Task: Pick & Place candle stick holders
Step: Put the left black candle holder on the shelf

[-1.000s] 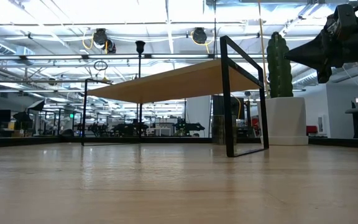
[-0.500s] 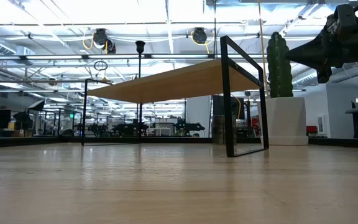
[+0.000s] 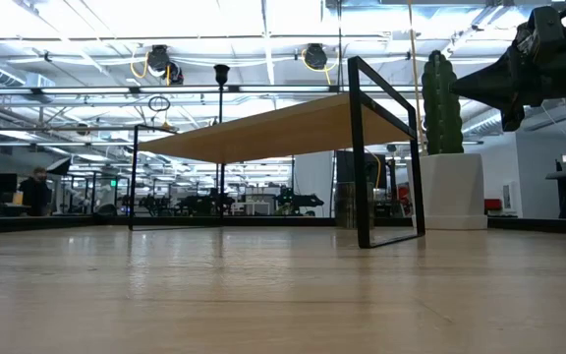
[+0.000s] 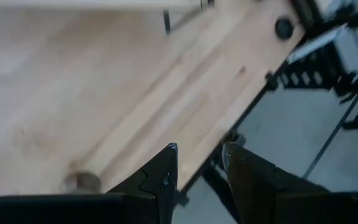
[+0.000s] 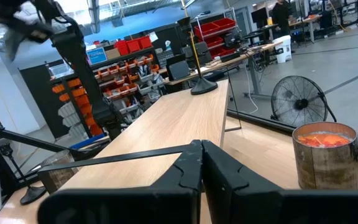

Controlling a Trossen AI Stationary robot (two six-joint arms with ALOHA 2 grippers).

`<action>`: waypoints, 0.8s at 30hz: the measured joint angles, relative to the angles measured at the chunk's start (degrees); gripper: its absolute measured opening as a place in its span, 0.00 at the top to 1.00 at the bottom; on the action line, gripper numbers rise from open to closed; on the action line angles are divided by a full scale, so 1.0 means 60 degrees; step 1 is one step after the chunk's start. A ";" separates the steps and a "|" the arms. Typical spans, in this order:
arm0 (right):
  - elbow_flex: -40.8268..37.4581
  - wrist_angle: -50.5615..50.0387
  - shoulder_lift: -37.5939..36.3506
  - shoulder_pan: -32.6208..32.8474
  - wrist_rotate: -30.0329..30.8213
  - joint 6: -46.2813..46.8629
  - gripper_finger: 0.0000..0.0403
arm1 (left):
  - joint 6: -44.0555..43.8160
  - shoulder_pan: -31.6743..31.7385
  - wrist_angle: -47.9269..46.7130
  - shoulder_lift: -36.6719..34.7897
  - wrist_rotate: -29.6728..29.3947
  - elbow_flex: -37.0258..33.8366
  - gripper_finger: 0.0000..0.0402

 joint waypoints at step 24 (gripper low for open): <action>0.0000 -0.0001 0.0000 0.0000 0.0000 0.0000 0.99 | -1.0795 -0.4085 -0.0010 0.0490 -0.0933 -0.1789 0.66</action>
